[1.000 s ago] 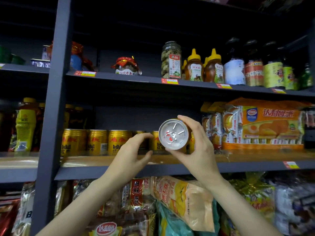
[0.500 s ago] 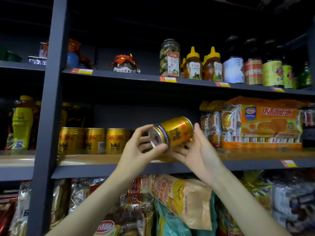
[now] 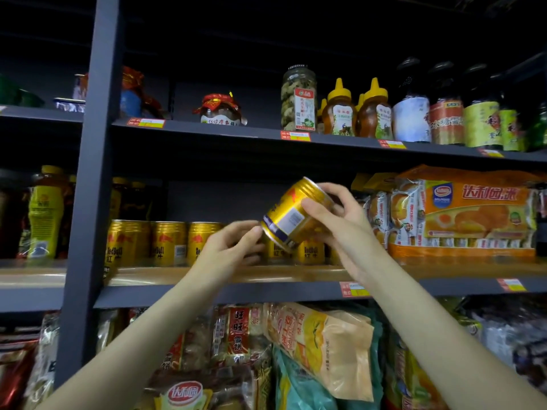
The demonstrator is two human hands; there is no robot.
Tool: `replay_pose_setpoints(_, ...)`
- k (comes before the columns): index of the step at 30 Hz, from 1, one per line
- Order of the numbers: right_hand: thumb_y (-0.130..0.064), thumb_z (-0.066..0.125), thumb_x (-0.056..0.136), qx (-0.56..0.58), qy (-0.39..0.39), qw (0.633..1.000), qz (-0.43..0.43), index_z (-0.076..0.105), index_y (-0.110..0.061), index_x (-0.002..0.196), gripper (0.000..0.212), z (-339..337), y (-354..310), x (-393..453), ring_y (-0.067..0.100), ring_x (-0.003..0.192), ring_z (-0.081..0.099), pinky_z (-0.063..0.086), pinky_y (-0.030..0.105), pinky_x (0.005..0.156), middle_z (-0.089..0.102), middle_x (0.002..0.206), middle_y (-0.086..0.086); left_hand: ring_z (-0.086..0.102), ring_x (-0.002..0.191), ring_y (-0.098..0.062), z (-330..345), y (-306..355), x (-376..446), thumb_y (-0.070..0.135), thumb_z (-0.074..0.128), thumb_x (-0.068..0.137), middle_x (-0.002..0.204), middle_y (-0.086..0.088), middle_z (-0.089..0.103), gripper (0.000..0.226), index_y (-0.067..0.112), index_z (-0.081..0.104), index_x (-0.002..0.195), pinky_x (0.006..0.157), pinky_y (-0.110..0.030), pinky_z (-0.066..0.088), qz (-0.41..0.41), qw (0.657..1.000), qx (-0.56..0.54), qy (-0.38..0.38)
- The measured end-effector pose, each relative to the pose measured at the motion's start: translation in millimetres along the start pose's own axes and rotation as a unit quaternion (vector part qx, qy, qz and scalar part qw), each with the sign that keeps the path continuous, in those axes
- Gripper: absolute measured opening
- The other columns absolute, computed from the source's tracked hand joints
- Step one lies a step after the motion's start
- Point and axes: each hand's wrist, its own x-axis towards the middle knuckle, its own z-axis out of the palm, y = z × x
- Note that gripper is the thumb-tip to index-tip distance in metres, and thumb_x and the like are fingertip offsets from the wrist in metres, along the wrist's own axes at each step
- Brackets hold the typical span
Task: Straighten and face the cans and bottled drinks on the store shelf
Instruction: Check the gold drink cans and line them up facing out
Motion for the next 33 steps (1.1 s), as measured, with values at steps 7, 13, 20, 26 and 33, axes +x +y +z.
replay_pose_setpoints(7,-0.032,0.073,0.080,-0.335,-0.052,0.939,-0.058,0.049,-0.023,0.110,0.039,10.8,17.2,68.2,0.011,0.098,0.053,0.044,0.013,0.064,0.051,0.107,-0.006,0.049,0.105,-0.005,-41.9,-18.5,18.1,0.011,0.052,0.092,0.119,0.001,0.056,0.034,0.018,0.054,0.125,0.078,-0.002,0.035,0.135,0.908,0.379,0.116)
replay_pose_setpoints(13,-0.051,0.065,0.081,-0.523,-0.143,0.840,0.011,0.045,-0.030,0.102,0.036,20.2,54.9,83.5,0.024,0.119,0.045,0.030,0.050,0.107,0.056,0.114,-0.002,0.041,0.124,-0.014,-49.7,-24.9,32.1,0.012,0.053,0.090,0.130,0.001,0.049,0.039,0.018,0.051,0.128,0.105,-0.025,0.032,0.189,0.839,0.500,0.103)
replay_pose_setpoints(20,-0.055,0.053,0.088,-0.628,-0.143,0.765,-0.018,0.050,-0.026,0.126,0.048,17.6,65.1,74.7,0.030,0.141,0.015,0.010,0.053,0.114,0.023,0.153,0.005,0.048,0.122,-0.027,-63.5,-35.2,57.5,0.022,0.050,0.090,0.125,-0.007,0.056,0.035,0.012,0.058,0.122,0.110,-0.043,0.023,0.191,0.767,0.606,0.087)
replay_pose_setpoints(26,-0.048,0.049,0.093,-0.634,-0.164,0.756,0.015,0.039,-0.025,0.139,0.053,15.9,65.3,71.9,0.031,0.138,0.027,0.004,0.060,0.113,0.035,0.148,0.004,0.060,0.101,-0.026,-67.7,-41.4,63.1,0.042,0.018,0.082,0.105,-0.007,0.065,0.062,0.011,0.064,0.110,0.099,-0.044,0.037,0.174,0.753,0.630,0.070)
replay_pose_setpoints(33,-0.050,0.057,0.088,-0.578,-0.221,0.786,0.004,0.037,-0.032,0.141,0.059,34.1,47.9,102.7,0.028,0.139,0.027,0.014,0.053,0.115,0.031,0.150,0.006,0.053,0.114,-0.013,-96.4,-29.4,72.0,0.060,0.003,0.075,0.122,0.005,0.061,0.080,0.023,0.055,0.123,0.107,-0.034,0.023,0.158,0.745,0.648,0.009)
